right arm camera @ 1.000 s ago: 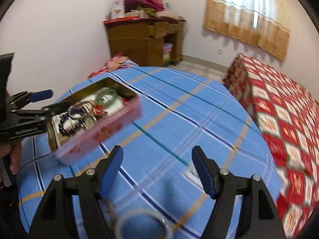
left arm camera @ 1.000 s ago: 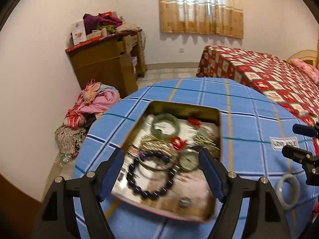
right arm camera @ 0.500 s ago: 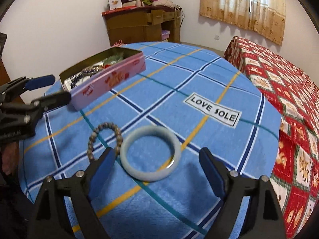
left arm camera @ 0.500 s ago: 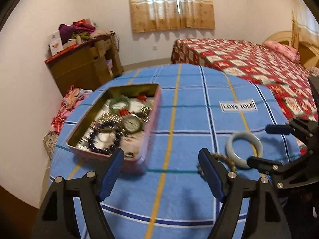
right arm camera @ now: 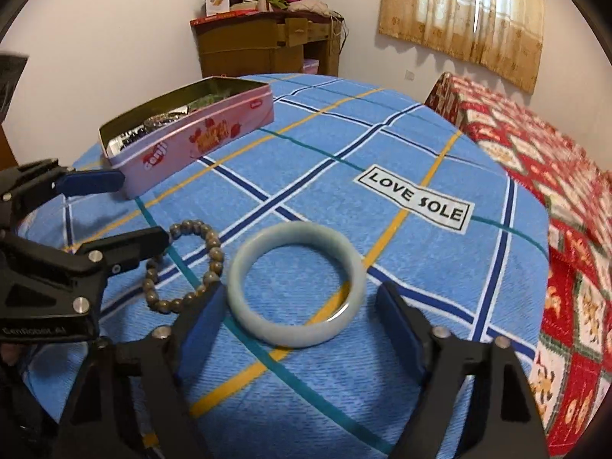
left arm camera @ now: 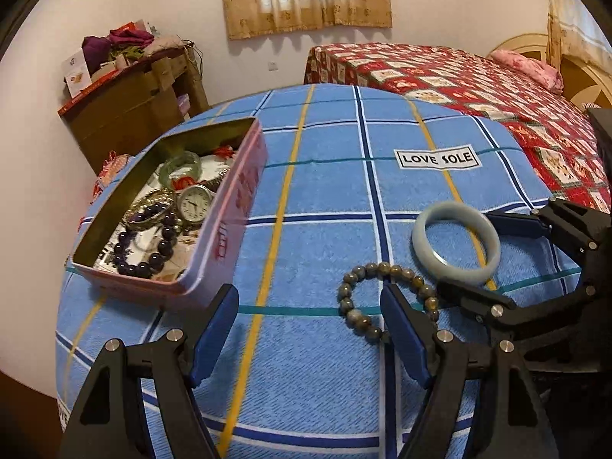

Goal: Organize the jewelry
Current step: 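Grasp the brown wooden bead bracelet with the left gripper while the right gripper grasps the pale jade bangle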

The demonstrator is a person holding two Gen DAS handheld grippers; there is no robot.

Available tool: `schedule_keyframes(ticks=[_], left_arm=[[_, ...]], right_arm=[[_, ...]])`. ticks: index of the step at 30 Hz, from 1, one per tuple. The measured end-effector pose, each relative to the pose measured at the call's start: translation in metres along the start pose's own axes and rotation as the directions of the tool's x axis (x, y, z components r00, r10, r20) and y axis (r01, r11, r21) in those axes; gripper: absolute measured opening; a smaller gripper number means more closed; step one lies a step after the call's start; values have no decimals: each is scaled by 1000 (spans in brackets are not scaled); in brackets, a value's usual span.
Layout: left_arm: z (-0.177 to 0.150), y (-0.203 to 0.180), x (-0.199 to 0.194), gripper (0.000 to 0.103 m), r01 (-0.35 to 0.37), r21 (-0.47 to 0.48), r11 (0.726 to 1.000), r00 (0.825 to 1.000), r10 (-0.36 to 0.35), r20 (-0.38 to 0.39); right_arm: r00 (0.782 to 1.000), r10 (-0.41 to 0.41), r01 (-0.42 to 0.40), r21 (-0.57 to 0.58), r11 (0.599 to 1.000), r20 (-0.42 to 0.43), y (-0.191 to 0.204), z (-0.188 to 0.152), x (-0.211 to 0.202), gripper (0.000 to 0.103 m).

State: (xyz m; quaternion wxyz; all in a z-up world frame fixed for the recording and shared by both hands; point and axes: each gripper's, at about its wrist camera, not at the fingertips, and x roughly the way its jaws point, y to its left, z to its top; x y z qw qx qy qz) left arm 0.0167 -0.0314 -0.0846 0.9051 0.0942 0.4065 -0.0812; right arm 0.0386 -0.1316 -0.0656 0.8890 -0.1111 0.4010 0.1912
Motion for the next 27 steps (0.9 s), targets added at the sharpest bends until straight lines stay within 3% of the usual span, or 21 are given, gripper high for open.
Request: schedule_keyframes(ticks=[4,6,8,10,11,12,27], left_arm=[[0,-6,8,62,10,31,999,1000,-9,-29],[0,-8,15,46,32,40,999,998,-29,-53],[-1,-7,14,42,44,43,998,998,-41,-53],[-1,-9,15,29,69,52,996,996,-66,-55],[-1,-10,14,14,81,57,995,995,-78,-55],[-2,-12,14,9,84,66,994,995,-80,-56],[13,8,-26,8,31,59,998,996,-36,79]], right_arm=[[1000,-1,1,5,1000,4,-2,0,0,76],[1000,0,0,5,1000,7,-2,0,-1,76],[1000,-2,2,7,1000,13,-2,-1,-1,76],[1000,-5,5,5,1000,17,-1,-1,-1,75],[1000,-6,6,5,1000,20,-1,-1,-1,75],[1000,-6,5,7,1000,23,-1,-1,-2,75],[997,7,-9,26,1000,79,-1,4,-14,75]])
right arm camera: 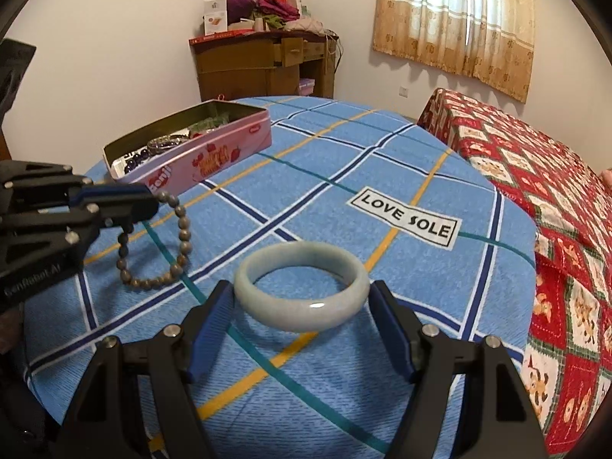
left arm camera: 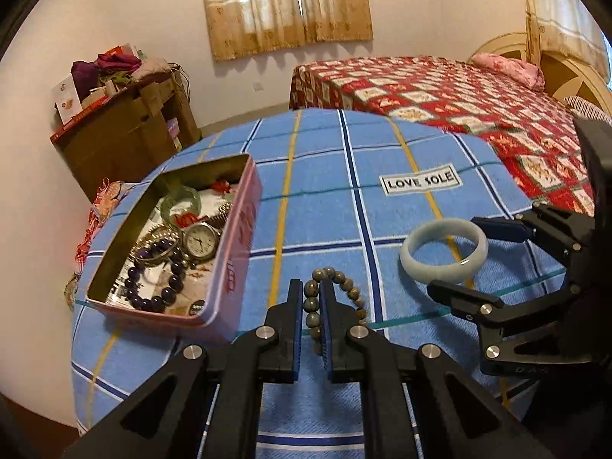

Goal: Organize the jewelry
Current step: 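Grasp the brown wooden bead bracelet with the left gripper while the right gripper grasps the pale jade bangle, then carry the wooden beads and pale bangle with both grippers over the tin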

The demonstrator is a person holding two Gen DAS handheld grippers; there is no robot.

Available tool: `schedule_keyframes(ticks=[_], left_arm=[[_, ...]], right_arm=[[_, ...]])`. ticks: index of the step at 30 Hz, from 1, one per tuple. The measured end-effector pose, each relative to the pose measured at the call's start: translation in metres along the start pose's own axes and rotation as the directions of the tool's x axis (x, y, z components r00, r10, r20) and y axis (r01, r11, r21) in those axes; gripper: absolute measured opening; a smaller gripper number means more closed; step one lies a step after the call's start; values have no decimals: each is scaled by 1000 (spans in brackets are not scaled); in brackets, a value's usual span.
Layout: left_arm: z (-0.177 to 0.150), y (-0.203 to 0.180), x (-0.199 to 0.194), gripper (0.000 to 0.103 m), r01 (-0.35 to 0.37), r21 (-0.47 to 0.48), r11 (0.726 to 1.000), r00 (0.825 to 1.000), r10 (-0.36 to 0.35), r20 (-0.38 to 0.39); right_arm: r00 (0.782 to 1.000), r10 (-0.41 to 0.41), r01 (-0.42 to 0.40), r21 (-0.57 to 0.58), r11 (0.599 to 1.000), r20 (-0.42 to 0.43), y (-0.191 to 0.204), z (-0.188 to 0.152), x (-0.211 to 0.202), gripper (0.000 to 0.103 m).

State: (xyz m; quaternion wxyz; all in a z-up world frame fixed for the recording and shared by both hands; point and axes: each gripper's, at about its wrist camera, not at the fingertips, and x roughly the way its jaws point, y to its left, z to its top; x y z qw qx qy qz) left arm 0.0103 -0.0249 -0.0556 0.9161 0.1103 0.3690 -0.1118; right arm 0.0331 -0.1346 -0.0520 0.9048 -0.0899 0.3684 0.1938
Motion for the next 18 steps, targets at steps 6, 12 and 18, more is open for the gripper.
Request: schedule_keyframes(ticks=[6,12,18], left_arm=[[3,8,-5,8,-9,-12,1000,1000,9,14],[5,13,-6,8,-15,-24,1000,1000,15,19],[5,17,-9,8,-15,-32,999,1000,15,23]], right_arm=[[1000,-2,2,-4,1000,6,1,3,0,75],[1000,-2,3,-2,1000,21,2,6,-3,74],[1000,1,0,-10,1000,28,4,9,-5,74]])
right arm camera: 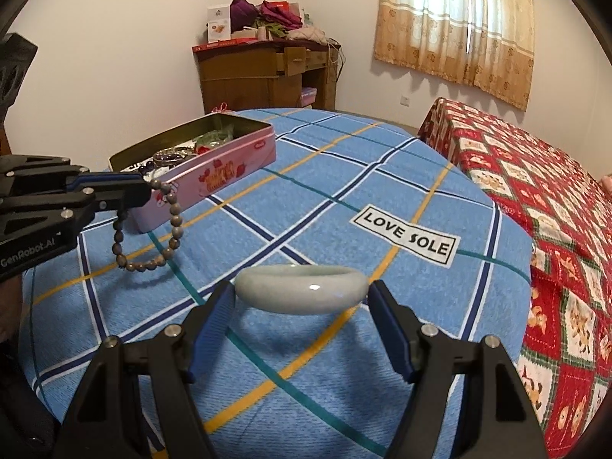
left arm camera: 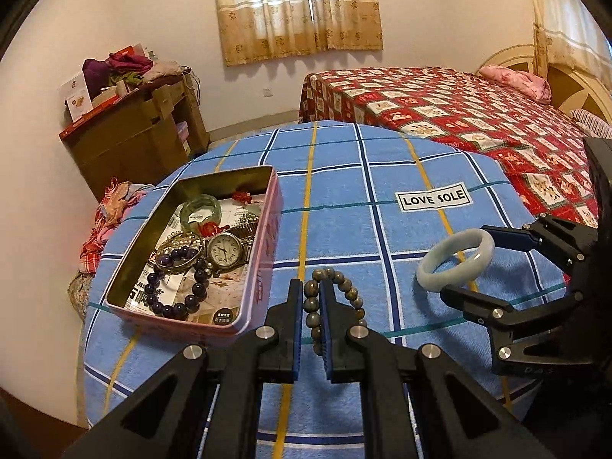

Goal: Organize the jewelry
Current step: 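Carry the wooden beads and pale bangle with both grippers over the tin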

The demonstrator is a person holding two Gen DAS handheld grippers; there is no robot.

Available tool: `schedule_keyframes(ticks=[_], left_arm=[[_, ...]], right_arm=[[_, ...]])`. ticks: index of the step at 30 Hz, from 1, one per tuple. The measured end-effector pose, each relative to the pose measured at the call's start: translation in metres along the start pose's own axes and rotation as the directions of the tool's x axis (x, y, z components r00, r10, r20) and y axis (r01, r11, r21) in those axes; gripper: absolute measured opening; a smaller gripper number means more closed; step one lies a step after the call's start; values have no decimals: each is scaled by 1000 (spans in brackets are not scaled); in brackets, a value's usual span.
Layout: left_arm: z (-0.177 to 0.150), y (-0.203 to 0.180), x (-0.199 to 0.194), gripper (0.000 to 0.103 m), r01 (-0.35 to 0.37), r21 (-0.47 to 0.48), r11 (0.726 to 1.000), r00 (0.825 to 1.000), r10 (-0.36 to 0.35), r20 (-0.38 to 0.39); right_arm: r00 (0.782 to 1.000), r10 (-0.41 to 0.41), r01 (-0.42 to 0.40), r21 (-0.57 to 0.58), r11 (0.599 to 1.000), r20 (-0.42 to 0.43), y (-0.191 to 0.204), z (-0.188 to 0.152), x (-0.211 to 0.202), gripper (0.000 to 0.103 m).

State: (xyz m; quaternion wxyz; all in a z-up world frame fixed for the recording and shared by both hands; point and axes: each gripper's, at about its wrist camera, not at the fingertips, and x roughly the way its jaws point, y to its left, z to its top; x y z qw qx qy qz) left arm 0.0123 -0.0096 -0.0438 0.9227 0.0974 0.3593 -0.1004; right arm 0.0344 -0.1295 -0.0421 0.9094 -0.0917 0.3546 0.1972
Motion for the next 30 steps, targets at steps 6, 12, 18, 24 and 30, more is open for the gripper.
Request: schedule_keyframes(ticks=[6,12,18,24,30], left_arm=[[3,6,-3,8,-4,-11,1000,1000,4,10],[7,16,-10,8,-13,-32,999,1000,14,28],[15,35,-21,8,-39,-62,997,997,43,57],[16,50,-22,8,-63,-88,994,996,69,60],[12,53,-14,8,-63,-94,994,997,68,43]], right_arm=[[1000,2,-2,-4,1000,11,2,4,-3,73],[1000,8,-8,-17,1000,11,6,8,-4,73],[1000,8,-8,-20,1000,8,4,23,-7,13],[1000,2,-3,-38,999,-25,4,31,6,25],[999,-15,13,-40,999,-41,2,36,20,89]])
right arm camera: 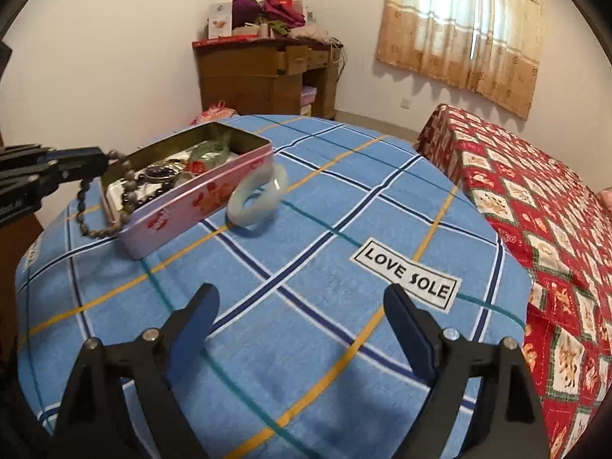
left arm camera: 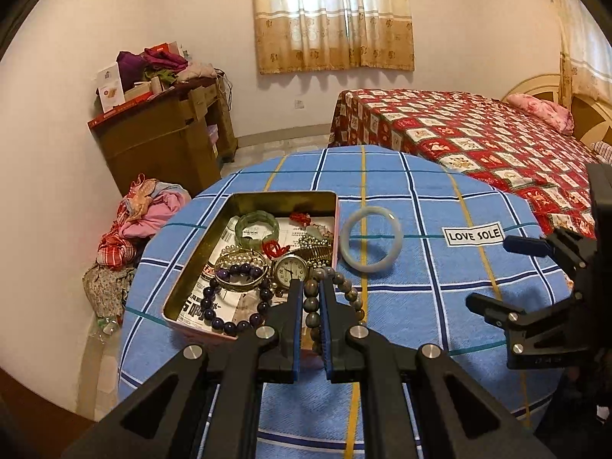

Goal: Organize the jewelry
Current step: 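Carry the wooden beads and pale bangle with both grippers over the tin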

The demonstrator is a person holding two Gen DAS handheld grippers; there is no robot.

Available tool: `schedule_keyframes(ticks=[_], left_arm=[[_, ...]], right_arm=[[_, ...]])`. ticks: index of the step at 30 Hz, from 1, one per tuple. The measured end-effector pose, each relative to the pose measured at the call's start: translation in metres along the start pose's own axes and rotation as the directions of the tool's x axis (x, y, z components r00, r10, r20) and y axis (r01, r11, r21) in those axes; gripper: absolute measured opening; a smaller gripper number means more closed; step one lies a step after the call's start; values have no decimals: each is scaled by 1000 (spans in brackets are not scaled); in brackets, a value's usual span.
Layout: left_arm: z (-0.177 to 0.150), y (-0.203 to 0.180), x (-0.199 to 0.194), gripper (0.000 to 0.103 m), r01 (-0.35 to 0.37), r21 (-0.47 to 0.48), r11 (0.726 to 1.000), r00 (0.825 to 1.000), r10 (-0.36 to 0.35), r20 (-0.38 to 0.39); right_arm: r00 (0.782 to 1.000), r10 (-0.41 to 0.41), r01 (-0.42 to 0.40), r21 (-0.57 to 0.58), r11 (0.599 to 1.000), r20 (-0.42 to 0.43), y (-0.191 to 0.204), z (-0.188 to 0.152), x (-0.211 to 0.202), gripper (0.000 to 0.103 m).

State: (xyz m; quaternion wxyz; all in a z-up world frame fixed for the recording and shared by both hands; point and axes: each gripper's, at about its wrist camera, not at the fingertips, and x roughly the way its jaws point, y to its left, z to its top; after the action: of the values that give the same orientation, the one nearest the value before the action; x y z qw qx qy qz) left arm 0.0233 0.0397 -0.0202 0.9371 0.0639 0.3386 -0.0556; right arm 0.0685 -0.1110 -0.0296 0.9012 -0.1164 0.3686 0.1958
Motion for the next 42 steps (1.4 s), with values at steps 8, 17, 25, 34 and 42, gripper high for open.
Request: schedule_keyframes(ticks=[8,17,25,34,42], left_arm=[[7,5,4,8,-12,-3,1000,1000,12,8],[15,25,12,8,-41,-36,999,999,42,10],[16,36,17,8,-49,-51,997,999,50,3],[21,54,18,8,-78,-76,994,997,80,12],[30,71,25,8,-108,-84,991,994,110,16]], right_arm=[[999,51,-51,-11,999,-6,-1,45,27,89],[991,85,-90,-48,995,-101,21,67,82,90],[980,99,-105,-29,994,-173,15,61,110,78],[995,57,-62,-53,997,-88,18,63,75,78],[995,90,-87,-75,993,37,33,101,48,78]])
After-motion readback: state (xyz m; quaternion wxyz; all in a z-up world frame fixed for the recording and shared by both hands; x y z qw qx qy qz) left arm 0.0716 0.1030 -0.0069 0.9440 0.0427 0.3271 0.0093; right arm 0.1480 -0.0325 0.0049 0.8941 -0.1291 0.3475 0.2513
